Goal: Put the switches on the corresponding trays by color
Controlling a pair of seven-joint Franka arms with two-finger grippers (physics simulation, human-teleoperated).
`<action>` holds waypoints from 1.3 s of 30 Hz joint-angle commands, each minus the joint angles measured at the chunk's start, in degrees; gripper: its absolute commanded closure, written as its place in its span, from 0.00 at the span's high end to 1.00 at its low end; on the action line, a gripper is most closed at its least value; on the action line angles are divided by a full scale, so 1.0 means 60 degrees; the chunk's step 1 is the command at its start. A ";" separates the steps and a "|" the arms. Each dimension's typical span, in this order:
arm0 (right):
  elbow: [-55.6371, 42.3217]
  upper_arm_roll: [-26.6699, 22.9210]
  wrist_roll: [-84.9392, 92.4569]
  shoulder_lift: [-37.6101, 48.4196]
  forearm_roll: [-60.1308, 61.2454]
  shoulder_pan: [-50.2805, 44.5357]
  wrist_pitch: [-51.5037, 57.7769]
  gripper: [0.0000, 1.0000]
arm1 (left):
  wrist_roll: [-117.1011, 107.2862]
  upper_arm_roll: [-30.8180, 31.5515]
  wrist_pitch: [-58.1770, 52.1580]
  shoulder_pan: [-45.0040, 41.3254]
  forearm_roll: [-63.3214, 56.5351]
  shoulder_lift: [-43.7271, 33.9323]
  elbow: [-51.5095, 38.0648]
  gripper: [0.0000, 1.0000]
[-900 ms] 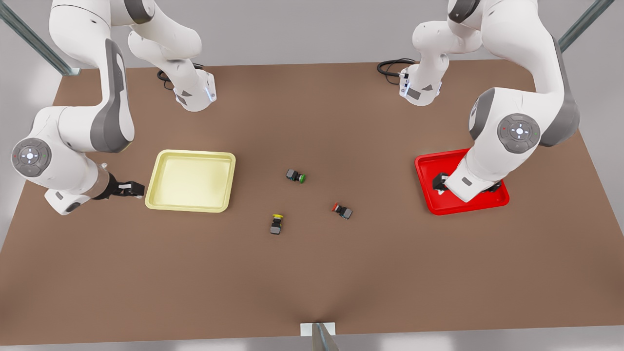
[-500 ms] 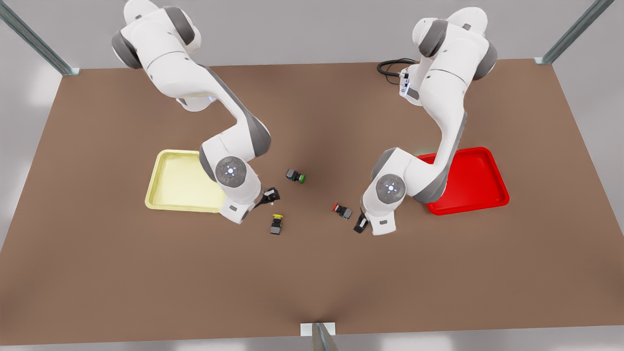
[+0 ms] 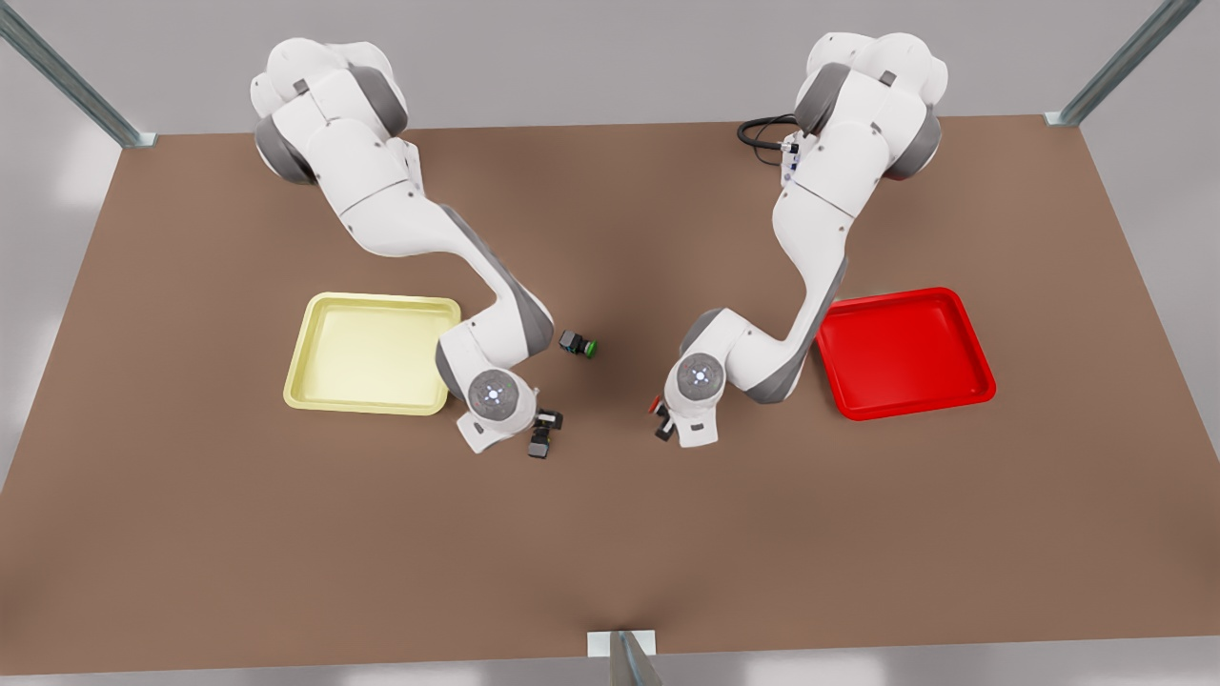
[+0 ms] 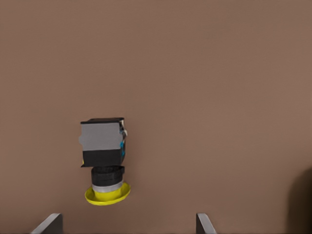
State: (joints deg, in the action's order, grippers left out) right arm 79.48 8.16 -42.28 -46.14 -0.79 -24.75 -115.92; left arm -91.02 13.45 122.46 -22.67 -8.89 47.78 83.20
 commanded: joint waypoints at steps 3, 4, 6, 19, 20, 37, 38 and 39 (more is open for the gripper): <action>-0.0472 0.0017 0.0000 -0.0543 0.0014 -0.0168 -0.0103 1.00 | -0.0021 -0.0016 0.0068 -0.0001 -0.0247 0.0079 0.0005 1.00; -0.0487 0.0017 0.0000 -0.0601 0.0131 -0.0226 -0.0294 1.00 | -0.0021 -0.0016 0.0082 -0.0001 -0.0233 0.0094 -0.0010 1.00; -0.0604 0.0017 0.0205 -0.0602 0.0014 -0.0182 -0.0352 1.00 | -0.0167 -0.0016 0.0200 -0.0001 -0.0233 0.0153 -0.0010 1.00; -0.0165 -0.0364 0.0161 -0.0865 -0.0748 -0.0153 -0.2755 1.00 | -0.0167 -0.0016 0.0449 -0.0001 -0.0247 0.0328 -0.0010 0.64; -0.0165 -0.0364 0.0059 -0.0895 -0.0733 -0.0182 -0.2769 1.00 | -0.0167 -0.0016 0.0449 -0.0001 -0.0247 0.0328 -0.0010 0.64; -0.0150 -0.0364 -0.0278 -0.0997 -0.0572 -0.0124 -0.2740 0.62 | -0.0109 -0.0001 0.0449 0.0014 -0.0262 0.0328 -0.0010 0.55; -0.0150 -0.0364 -0.0278 -0.0997 -0.0572 -0.0124 -0.2740 0.60 | -0.0109 -0.0016 0.0449 0.0014 -0.0262 0.0328 -0.0024 0.55; -0.0165 -0.0364 -0.0278 -0.0997 -0.0558 -0.0124 -0.2740 0.59 | -0.0109 -0.0016 0.0449 0.0014 -0.0262 0.0328 -0.0024 0.55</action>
State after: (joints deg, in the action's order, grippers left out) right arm 78.49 5.98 -43.95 -52.07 -4.13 -25.49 -132.36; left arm -91.60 13.42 125.16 -22.58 -10.46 49.75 83.08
